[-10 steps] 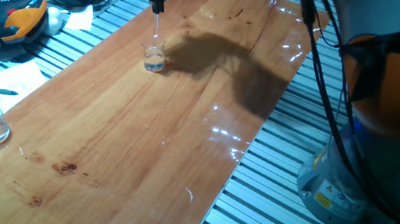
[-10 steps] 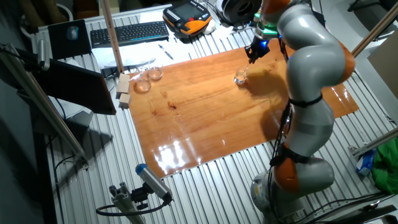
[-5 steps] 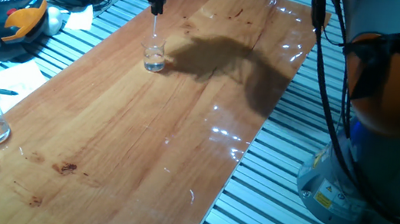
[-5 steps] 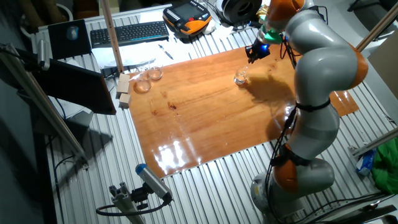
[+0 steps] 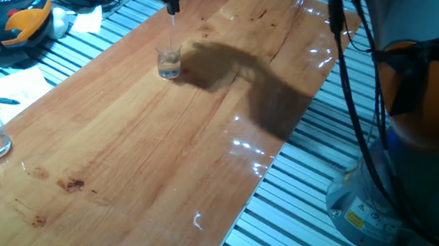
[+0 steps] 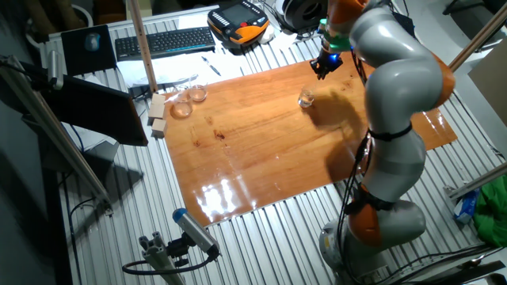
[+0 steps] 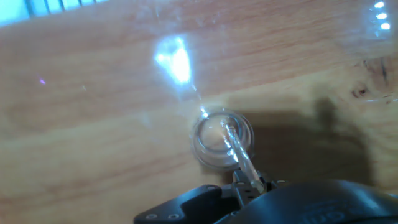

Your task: Stir the beaker with a glass rod

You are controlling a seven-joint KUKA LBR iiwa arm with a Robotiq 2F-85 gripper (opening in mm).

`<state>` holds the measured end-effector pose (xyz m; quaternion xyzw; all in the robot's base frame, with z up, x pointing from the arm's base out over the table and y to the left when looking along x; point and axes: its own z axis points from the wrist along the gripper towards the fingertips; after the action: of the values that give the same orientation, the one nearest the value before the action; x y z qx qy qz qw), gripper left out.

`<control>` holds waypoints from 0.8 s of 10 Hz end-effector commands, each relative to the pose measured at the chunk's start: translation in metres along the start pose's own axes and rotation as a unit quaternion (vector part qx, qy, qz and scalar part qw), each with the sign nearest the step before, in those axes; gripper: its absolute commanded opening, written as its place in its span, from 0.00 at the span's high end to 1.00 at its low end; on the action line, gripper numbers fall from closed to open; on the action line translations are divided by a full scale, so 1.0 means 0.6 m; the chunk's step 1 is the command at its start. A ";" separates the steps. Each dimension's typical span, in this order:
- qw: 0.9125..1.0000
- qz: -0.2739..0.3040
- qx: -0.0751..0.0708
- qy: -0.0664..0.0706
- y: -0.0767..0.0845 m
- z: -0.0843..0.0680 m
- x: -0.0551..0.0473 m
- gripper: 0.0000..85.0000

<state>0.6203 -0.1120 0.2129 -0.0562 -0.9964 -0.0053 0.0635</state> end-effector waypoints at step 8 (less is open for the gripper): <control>0.992 0.088 -0.075 -0.049 0.003 0.006 -0.002 1.00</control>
<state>0.6213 -0.1099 0.2090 -0.1536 -0.9845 -0.0791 0.0300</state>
